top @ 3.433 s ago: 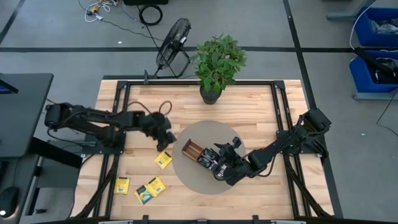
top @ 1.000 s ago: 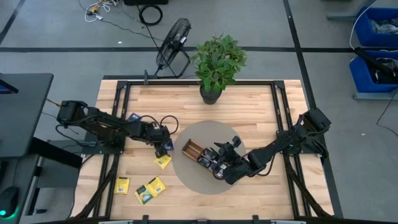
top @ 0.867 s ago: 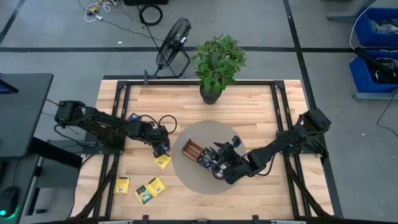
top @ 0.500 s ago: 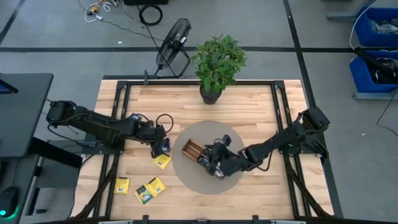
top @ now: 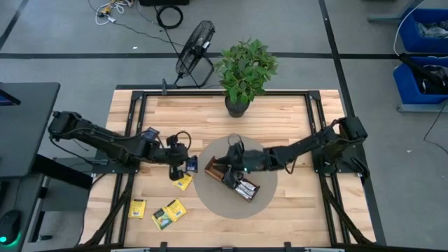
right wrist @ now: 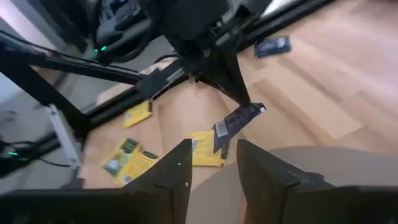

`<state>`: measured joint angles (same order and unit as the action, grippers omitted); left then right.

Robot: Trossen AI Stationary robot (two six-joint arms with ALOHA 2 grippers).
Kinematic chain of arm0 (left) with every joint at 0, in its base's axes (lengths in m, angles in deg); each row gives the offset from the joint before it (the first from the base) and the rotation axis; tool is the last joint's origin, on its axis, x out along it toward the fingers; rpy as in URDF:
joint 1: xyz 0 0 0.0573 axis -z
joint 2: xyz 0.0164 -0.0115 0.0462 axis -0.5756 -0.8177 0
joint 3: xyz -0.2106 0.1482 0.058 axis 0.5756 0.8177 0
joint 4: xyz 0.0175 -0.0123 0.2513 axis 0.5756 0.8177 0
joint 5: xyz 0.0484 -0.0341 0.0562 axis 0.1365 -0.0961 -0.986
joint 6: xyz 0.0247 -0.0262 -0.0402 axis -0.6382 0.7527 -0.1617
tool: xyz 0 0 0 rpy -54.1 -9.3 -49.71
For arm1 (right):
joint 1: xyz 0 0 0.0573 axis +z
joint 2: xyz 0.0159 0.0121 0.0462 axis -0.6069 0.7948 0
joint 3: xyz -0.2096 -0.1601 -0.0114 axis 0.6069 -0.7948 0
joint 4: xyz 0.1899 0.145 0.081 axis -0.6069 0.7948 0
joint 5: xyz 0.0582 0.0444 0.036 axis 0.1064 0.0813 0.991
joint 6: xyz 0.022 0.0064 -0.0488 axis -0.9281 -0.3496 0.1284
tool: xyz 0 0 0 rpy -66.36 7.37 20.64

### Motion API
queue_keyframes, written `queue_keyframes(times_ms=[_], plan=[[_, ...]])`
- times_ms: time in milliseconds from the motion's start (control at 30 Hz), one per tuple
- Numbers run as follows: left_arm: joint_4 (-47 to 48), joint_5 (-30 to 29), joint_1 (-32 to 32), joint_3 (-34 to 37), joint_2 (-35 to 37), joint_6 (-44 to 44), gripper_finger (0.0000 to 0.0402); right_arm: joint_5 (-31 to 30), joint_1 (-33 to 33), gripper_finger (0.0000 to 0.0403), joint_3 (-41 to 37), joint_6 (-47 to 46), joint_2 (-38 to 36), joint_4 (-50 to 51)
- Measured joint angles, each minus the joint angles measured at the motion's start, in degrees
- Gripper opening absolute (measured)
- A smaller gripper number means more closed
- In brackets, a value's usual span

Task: Pick & Place Tea
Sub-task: Put the purple tea bag into the middle section of the wooden organizer

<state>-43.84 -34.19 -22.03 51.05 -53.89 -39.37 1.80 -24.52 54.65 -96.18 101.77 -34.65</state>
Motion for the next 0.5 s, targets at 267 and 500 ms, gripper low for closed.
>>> queue_keyframes(times_ms=[267, 500], plan=[[-8.31, -6.13, 3.73, -0.45, -0.11, -10.19, 0.0001, 14.80, -6.79, 0.0167, 0.07, -4.20, 0.00, -0.95], [-8.17, -8.10, 3.41, -3.50, -0.11, -14.77, 0.0001, 17.12, -9.16, 0.0235, 1.27, -5.55, 0.00, -0.11]])
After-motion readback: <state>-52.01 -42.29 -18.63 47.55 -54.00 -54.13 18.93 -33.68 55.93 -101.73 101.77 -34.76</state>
